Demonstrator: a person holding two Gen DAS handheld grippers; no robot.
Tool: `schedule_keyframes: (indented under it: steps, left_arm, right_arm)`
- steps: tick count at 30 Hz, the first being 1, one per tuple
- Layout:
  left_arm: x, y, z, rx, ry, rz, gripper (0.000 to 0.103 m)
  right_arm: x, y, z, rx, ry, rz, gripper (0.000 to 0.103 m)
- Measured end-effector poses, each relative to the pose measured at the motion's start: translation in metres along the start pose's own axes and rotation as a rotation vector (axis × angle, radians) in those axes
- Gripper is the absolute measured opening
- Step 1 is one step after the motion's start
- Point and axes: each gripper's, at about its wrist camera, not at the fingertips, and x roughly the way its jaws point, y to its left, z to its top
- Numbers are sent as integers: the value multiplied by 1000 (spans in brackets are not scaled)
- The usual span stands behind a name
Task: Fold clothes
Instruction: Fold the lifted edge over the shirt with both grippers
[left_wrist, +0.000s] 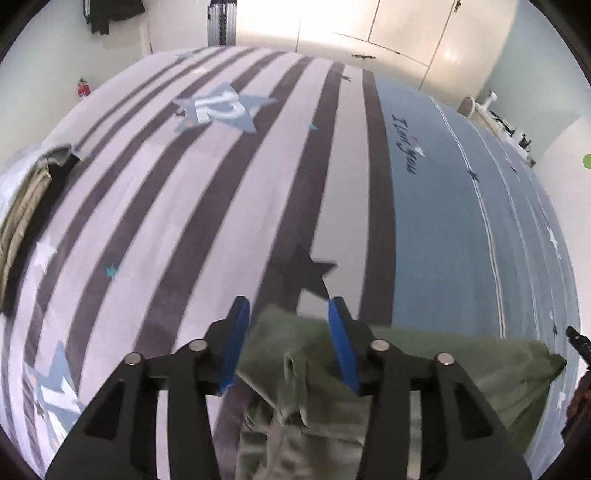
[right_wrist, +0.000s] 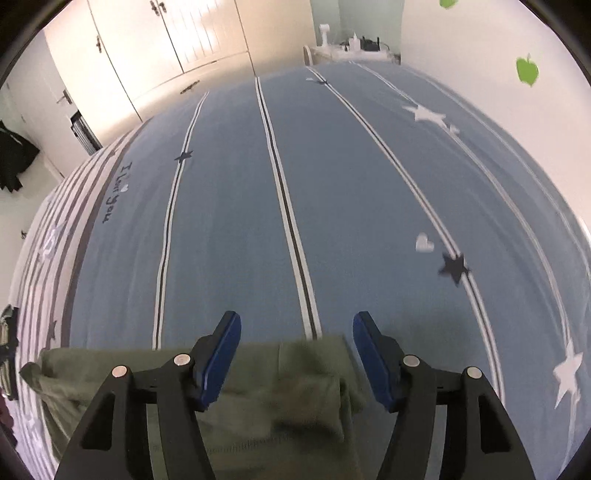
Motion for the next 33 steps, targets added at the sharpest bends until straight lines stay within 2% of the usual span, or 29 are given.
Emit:
schedule_keyframes:
  steps: [2, 5, 10, 15, 16, 17, 18, 19, 20, 27, 33]
  left_arm:
    - [2, 0, 2, 28, 4, 31, 43]
    - [-4, -2, -13, 97, 9, 81, 43]
    - [-24, -3, -56, 180, -11, 91, 43]
    - [-37, -10, -91, 219, -16, 55, 39]
    - [-39, -13, -97, 226, -14, 43, 30]
    - [-38, -16, -101, 229, -4, 22, 15]
    - [-37, -19, -104, 231, 9, 3, 8]
    - [-33, -22, -107, 232, 27, -5, 2]
    - [-28, -26, -110, 234, 44, -5, 2]
    - [1, -38, -116, 192, 110, -28, 1]
    - [8, -43, -89, 196, 72, -9, 1]
  right_arm:
    - [-1, 3, 4, -32, -6, -12, 59]
    - [-8, 7, -1, -91, -28, -29, 59]
    - [-27, 6, -46, -162, -28, -32, 59]
    - [-35, 2, -99, -189, 28, -25, 58]
    - [-35, 1, -109, -189, 42, -24, 49]
    - [-33, 0, -116, -185, 61, -26, 33]
    - [-31, -2, -122, -180, 82, -27, 25]
    - [-29, -1, -129, -184, 100, -25, 11]
    - [-25, 0, -136, -194, 118, -28, 5]
    - [-9, 10, -146, -211, 143, -18, 4]
    - [7, 14, -123, -219, 136, -5, 4]
